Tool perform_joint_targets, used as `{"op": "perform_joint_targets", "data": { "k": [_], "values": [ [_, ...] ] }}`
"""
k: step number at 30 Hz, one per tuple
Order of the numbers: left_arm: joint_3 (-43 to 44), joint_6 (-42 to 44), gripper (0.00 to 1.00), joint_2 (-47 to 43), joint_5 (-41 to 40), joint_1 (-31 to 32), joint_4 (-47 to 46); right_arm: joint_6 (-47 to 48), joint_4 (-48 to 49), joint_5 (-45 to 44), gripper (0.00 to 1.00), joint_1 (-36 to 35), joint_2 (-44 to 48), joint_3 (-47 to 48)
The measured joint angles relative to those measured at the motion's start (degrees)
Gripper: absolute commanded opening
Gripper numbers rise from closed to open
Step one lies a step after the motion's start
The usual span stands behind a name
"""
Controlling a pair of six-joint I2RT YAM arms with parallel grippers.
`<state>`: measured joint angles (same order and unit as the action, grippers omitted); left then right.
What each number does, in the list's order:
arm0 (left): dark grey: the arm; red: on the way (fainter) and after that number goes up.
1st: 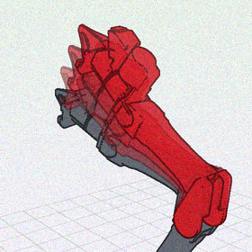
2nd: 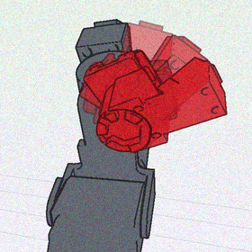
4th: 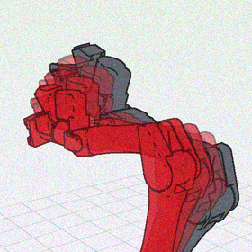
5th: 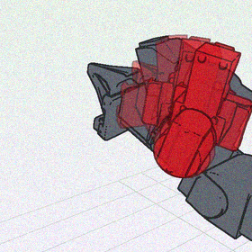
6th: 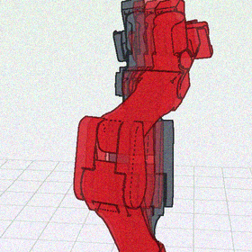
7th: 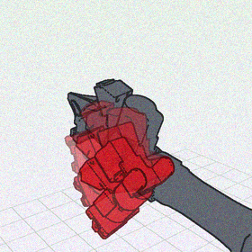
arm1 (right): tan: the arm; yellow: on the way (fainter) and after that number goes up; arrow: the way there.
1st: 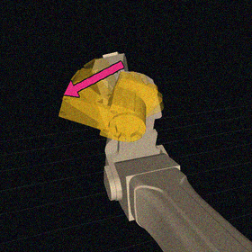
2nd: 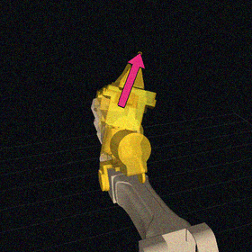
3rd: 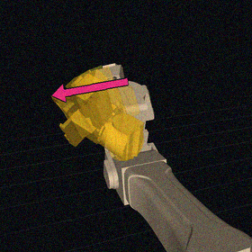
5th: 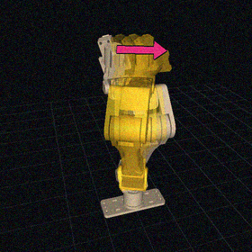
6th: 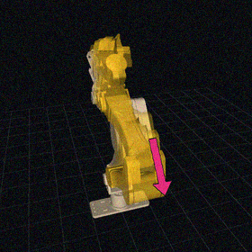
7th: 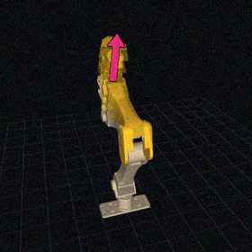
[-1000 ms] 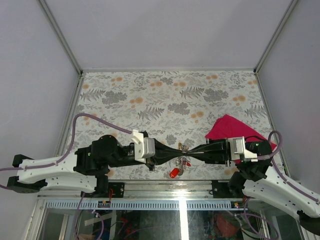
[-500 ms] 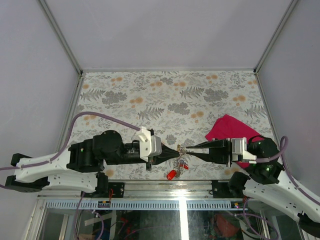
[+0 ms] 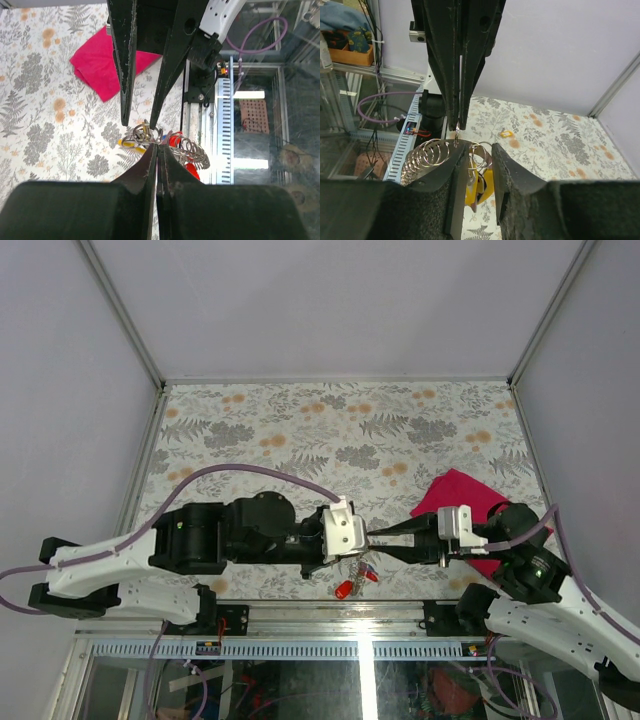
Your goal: Put the keys on the keyring
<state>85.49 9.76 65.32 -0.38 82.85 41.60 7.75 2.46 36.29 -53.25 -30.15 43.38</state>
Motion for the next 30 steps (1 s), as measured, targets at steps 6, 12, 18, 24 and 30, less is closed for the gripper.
{"op": "perform_joint_targets", "data": {
  "k": [6, 12, 18, 24, 30],
  "values": [
    [7.93, 1.79, 0.0, 5.03, -1.99, 0.0, 9.09, 0.22, -2.47, 0.96, 0.34, 0.0, -0.85, 0.66],
    [13.62, 2.97, 0.0, 9.53, -4.39, 0.0, 16.17, -0.02, -2.58, 2.12, 0.35, 0.0, -2.12, 0.66],
    [14.99, 3.78, 0.0, 11.8, -6.56, 0.0, 20.37, -0.87, -1.31, 2.43, 0.35, 0.0, -3.13, 0.61],
    [15.78, 4.11, 0.0, 11.96, -7.67, 0.0, 21.94, -2.03, 0.44, 2.54, 0.34, 0.0, -4.5, 0.57],
    [16.02, 4.11, 0.0, 11.98, -8.0, 0.0, 22.36, -2.84, 1.22, 3.69, 0.35, 0.0, -5.95, 0.39]
  ]
}}
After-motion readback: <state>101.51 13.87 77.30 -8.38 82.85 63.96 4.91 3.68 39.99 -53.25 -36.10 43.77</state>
